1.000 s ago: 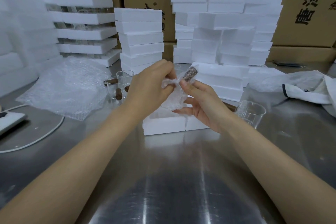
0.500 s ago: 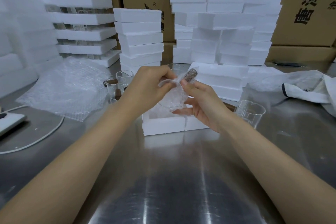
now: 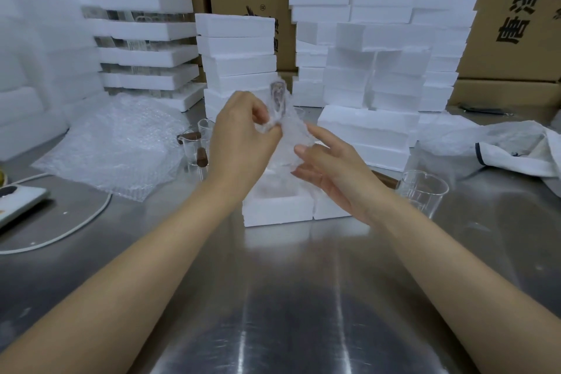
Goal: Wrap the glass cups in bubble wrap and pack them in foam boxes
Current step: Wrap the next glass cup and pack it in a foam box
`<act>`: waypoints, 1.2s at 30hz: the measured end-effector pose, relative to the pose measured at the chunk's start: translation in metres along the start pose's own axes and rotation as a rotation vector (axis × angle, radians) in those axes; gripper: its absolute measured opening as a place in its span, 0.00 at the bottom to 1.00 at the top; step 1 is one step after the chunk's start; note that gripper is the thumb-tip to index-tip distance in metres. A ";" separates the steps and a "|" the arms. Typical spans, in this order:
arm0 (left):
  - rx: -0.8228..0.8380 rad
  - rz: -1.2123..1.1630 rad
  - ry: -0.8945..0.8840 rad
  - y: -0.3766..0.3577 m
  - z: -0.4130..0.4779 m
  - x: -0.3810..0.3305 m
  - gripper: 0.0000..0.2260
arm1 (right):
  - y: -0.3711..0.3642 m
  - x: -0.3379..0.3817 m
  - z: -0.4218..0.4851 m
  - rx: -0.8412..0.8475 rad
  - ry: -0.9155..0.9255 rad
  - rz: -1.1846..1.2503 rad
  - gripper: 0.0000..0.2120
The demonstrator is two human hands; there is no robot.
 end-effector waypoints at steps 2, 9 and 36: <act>0.091 0.024 0.067 -0.009 -0.003 0.004 0.11 | 0.004 -0.001 -0.001 -0.078 -0.002 -0.068 0.21; 0.555 -0.440 0.496 -0.052 -0.028 0.006 0.15 | 0.016 0.016 -0.007 -0.339 0.228 -0.399 0.16; 0.199 -0.630 0.697 -0.042 -0.034 0.012 0.12 | -0.004 0.017 -0.015 -0.305 0.298 -0.781 0.11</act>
Point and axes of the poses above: each hand's wrist, its own z-axis towards the middle knuckle, its own y-axis out of the back of the hand, x = y × z, the point moved 6 cm from there along z, towards the middle knuckle, and after that the axes turned 7 degrees about -z, right-handed, at the moved point
